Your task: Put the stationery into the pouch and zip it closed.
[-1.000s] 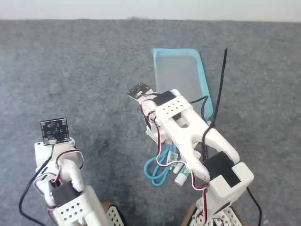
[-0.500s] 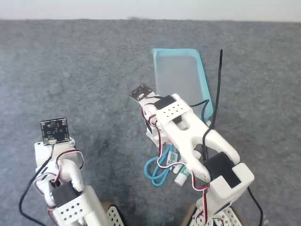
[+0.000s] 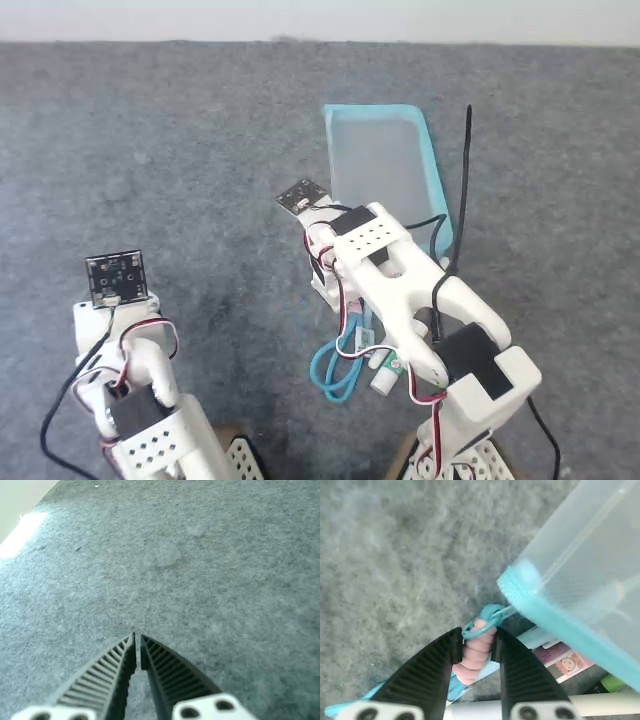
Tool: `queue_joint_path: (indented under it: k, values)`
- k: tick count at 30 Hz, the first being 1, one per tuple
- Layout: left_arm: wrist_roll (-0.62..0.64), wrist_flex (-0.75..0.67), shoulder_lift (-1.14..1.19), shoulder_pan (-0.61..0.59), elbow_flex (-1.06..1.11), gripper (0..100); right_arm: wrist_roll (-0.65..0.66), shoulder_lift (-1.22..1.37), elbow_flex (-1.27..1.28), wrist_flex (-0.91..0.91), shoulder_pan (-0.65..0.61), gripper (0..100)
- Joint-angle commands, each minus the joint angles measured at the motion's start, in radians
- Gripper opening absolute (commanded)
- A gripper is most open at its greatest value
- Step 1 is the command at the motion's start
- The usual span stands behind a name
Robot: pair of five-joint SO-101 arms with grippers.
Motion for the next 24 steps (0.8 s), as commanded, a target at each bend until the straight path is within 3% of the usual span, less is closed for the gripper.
queue_joint_path:
  k: [1,8,14,24]
  values:
    - [0.014,0.005,-0.026,0.002,-0.01,1,-0.012,-0.067,-0.031,0.015,0.005,5.8]
    - [0.014,0.005,-0.026,0.002,-0.01,1,-0.051,-0.071,-0.155,0.127,0.005,5.8]
    - [0.014,0.003,-0.026,0.002,-0.01,1,-0.049,-0.219,-0.069,0.064,0.005,1.3]
    - [0.014,0.005,-0.026,0.002,-0.01,1,-0.017,-0.323,0.16,-0.061,0.001,11.3]
